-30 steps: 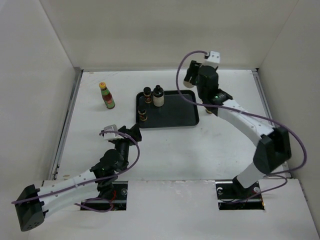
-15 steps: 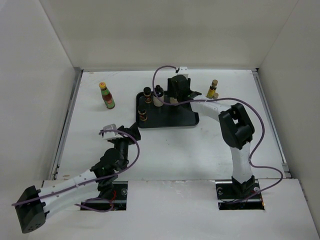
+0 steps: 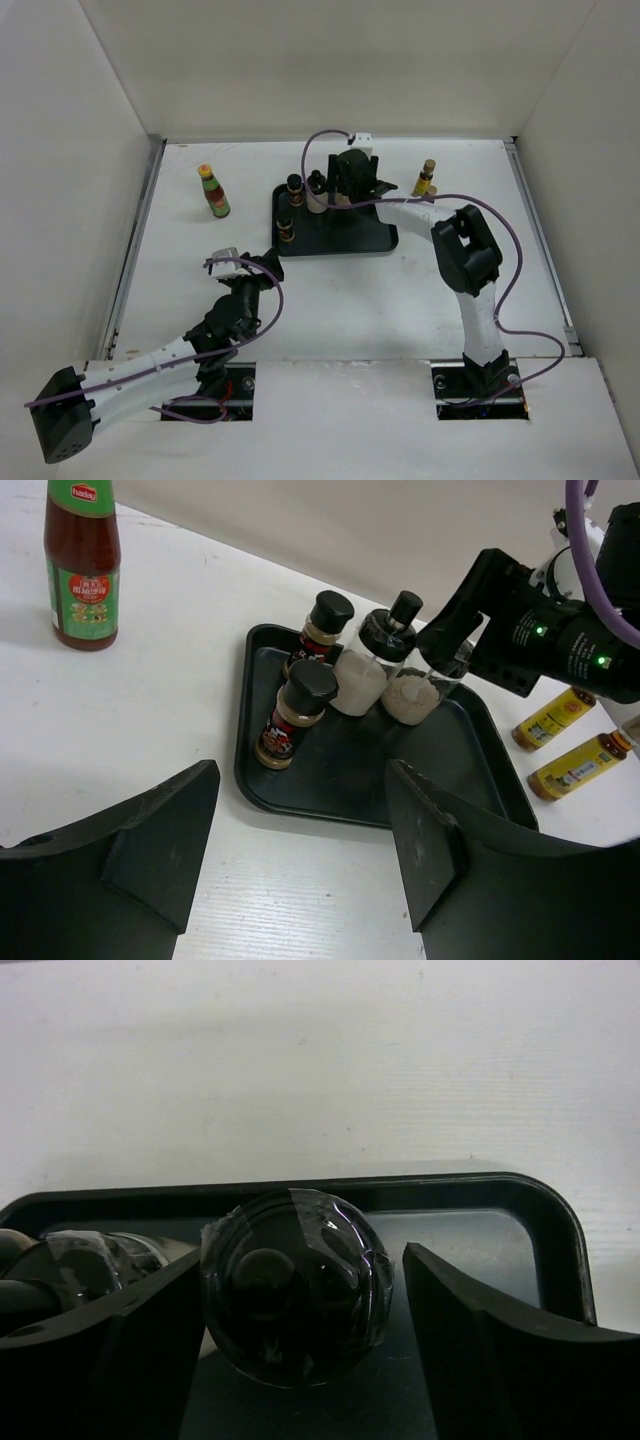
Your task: Organize the condiment bottles
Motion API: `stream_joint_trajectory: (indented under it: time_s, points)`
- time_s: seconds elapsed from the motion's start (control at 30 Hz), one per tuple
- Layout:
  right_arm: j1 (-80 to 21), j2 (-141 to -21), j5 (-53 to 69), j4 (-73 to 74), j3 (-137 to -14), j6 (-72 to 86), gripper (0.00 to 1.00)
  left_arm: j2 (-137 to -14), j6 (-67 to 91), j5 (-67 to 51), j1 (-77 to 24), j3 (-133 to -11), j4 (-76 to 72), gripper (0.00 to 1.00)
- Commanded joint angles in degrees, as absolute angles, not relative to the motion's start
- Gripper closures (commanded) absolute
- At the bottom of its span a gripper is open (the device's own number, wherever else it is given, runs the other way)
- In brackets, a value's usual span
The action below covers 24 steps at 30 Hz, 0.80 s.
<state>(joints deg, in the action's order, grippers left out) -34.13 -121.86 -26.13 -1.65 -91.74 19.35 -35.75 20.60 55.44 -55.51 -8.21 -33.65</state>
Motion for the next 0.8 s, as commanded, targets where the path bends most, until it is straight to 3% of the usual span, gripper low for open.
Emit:
stream_joint_trajectory:
  time_s: [0.0, 0.13, 0.27, 0.33, 0.43, 0.47, 0.53, 0.63, 0.77]
  points:
    - [-34.6, -117.1, -27.2, -3.7, -93.7, 21.6, 0.15, -35.7, 20.8, 54.9, -55.5, -7.9, -35.6, 0.34]
    - [-34.2, -109.6, -27.2, -3.4, -90.5, 21.3, 0.08, -35.2, 20.8, 54.8, -55.7, -8.1, -35.2, 0.34]
    - [-33.1, -101.8, -27.1, -1.3, -87.2, 20.9, 0.09, -34.5, 20.7, 55.0, -55.4, -8.0, -35.1, 0.34]
    - [-31.8, -97.2, -27.4, -1.8, -83.5, 19.6, 0.15, -33.2, 20.6, 55.1, -55.6, -7.9, -34.5, 0.35]
    - [-27.7, -90.1, -30.0, -2.0, -75.9, 18.5, 0.36, -31.7, 20.6, 55.2, -55.4, -7.6, -34.2, 0.35]
    - [-26.2, -88.0, -31.4, -2.3, -73.1, 18.4, 0.37, -31.4, 20.6, 54.9, -55.3, -7.6, -34.1, 0.35]
    - [-22.7, -84.8, -33.2, -3.2, -68.1, 17.1, 0.33, -31.0, 20.7, 54.8, -55.8, -7.8, -33.7, 0.35]
    - [-17.9, -83.9, -32.1, -1.9, -64.0, 16.2, 0.15, -31.9, 20.8, 54.8, -56.0, -7.8, -34.2, 0.34]
    - [-15.0, -86.1, -24.9, -2.6, -62.0, 16.9, 0.15, -33.3, 21.0, 54.7, -56.7, -8.3, -34.5, 0.34]
